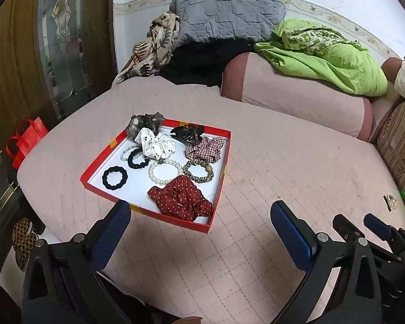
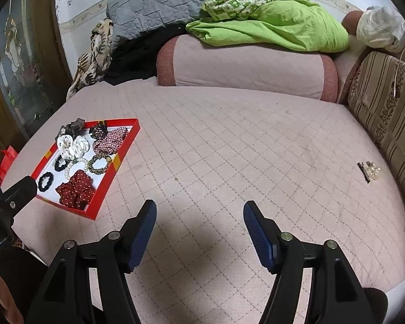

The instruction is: Organize jewelry

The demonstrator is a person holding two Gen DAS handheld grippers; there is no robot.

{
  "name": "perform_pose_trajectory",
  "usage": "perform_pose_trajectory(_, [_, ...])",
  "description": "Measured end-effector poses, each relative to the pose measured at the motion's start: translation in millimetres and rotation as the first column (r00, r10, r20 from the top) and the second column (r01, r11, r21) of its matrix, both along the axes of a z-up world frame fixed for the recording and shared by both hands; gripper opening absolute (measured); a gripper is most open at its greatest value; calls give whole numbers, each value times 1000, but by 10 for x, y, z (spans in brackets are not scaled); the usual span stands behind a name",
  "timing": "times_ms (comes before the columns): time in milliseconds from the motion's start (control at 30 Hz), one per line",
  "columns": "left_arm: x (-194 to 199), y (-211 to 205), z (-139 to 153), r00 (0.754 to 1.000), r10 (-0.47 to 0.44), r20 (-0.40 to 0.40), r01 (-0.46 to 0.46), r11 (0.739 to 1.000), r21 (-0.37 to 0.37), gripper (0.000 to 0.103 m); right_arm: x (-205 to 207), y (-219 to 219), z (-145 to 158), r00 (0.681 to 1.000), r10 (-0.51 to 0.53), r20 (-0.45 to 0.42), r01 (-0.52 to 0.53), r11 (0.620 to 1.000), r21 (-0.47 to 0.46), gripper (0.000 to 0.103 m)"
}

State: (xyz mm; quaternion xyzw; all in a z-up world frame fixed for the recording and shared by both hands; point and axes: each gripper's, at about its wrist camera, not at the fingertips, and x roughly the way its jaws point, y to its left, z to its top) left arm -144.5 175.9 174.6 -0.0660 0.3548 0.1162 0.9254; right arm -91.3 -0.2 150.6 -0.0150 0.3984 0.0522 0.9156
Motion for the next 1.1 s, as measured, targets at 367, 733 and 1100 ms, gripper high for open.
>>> perform_pose_trajectory(367, [17, 46, -214, 998, -3, -69, 1, 1000, -22, 103, 17, 43, -86, 999, -28, -22, 27, 998, -53, 75])
perform_pose_trajectory(733, [103, 135, -373, 994, 7, -111, -11, 999, -33, 103, 63, 114, -189, 998, -28, -51, 23, 996, -86, 77])
perform_pose_trajectory(1100, [133, 233, -527, 988, 24, -151, -34, 997, -63, 103, 96, 188, -279, 997, -29, -76, 19, 990, -137, 78])
